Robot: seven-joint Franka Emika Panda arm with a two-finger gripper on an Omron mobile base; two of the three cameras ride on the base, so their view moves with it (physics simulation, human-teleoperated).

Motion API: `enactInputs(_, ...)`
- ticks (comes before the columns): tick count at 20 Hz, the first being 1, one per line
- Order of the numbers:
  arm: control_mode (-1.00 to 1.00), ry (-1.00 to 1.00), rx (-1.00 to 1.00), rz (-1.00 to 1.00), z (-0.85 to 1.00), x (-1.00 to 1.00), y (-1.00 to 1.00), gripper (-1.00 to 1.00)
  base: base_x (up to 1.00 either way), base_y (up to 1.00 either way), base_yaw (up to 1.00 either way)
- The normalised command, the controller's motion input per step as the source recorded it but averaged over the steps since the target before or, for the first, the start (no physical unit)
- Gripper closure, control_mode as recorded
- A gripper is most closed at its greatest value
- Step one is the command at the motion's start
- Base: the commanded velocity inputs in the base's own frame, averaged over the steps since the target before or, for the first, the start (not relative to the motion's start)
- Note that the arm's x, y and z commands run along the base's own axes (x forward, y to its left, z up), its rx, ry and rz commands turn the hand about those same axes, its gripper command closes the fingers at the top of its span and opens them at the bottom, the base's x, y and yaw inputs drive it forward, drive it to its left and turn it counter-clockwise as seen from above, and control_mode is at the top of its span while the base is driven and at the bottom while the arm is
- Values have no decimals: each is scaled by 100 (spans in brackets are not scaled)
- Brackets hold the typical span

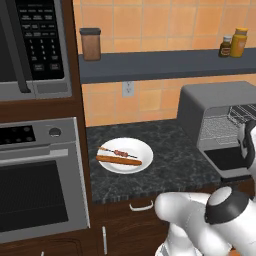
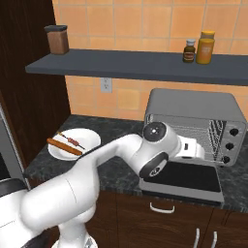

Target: Pick up the kebab skewer and baguette bread, and place them inside the toaster oven. Close the toaster oven door and start by setting the timer.

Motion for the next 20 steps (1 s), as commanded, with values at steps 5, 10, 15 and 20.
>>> enactInputs(5,-100,1,3,3,0,-14,100,-100,0,0,0)
enactInputs(10,-100,10,0,9,0,0,100,-100,0,0,0)
enactInputs(15,-100,13,0,22,-1,0,100,-100,0,0,0)
enactInputs(20,-100,9,0,32,-20,0,89,-100,0,0,0)
